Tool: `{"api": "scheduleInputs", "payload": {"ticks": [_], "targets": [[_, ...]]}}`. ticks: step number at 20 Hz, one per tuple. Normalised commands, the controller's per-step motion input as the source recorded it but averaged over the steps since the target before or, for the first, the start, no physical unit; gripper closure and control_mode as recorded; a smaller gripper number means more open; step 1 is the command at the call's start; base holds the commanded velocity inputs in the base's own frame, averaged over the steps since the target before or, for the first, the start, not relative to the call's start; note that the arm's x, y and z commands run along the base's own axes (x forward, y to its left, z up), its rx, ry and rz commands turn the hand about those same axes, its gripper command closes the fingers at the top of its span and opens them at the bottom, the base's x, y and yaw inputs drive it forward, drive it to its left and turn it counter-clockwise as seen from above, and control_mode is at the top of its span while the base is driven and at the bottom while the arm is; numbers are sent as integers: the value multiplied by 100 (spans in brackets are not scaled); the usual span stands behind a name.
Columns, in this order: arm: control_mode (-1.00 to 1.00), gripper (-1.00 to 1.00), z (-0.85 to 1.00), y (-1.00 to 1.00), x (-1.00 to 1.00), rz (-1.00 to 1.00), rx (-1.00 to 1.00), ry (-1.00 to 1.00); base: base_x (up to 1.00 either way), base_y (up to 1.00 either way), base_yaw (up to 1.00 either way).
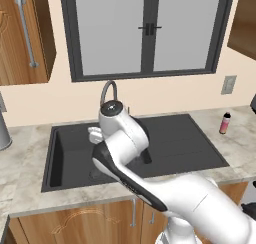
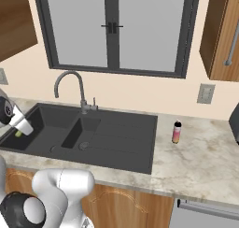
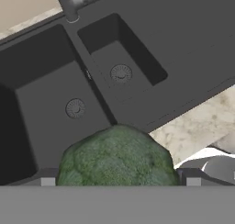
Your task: Turn on the sink faucet. Then move the broccoli from the counter to the sink. Turn off the sink. Move the vegetable from the sink to the pot next to the stove. Finally move the pot to the rear right burner.
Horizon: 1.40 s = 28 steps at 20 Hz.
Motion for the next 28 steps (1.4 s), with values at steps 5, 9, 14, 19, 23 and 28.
{"api": "scheduleInputs", "payload": {"ticks": [5,9,14,19,23,28], "targets": [[-100,100,19,-28,-22,2,0,0,0,0,0],[-100,100,4,-26,-8,3,1,0,0,0,0],[-100,100,0,-24,0,2,3,0,0,0,0],[-100,100,0,0,0,0,0,0,0,0,0],[-100,100,0,0,0,0,0,0,0,0,0],[-100,100,0,-8,-3,-5,0,0,0,0,0]]}}
